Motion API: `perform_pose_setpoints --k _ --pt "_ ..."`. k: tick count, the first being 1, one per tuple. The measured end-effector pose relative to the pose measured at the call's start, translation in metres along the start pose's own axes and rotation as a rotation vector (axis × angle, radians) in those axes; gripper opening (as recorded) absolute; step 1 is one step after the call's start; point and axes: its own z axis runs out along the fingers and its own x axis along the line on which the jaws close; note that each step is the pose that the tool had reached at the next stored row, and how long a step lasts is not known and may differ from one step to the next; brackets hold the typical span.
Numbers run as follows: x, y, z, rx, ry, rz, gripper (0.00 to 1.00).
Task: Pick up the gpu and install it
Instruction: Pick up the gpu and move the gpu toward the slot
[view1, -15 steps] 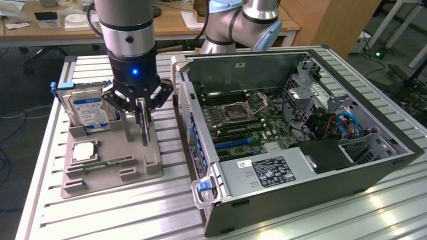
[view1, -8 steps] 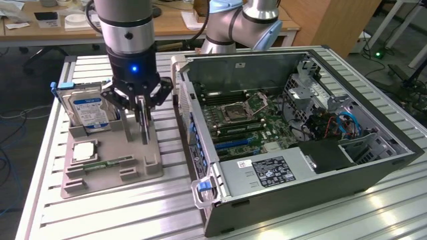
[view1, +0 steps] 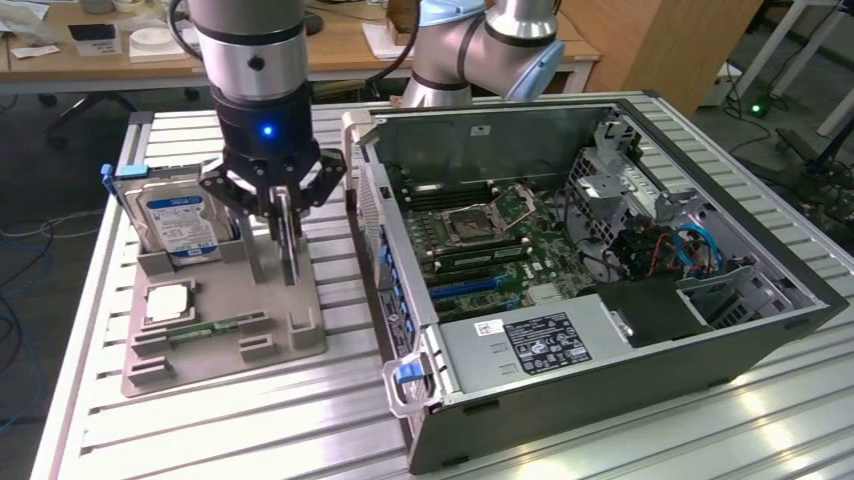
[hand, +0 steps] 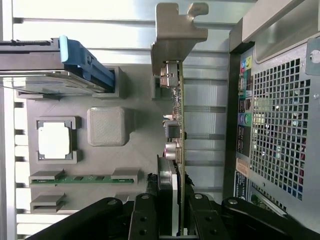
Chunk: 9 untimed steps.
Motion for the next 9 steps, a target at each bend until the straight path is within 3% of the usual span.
perform_pose_setpoints --k 9 --pt "0.0 0.0002 -0.0078 0.0 -0.0001 0.0 0.28"
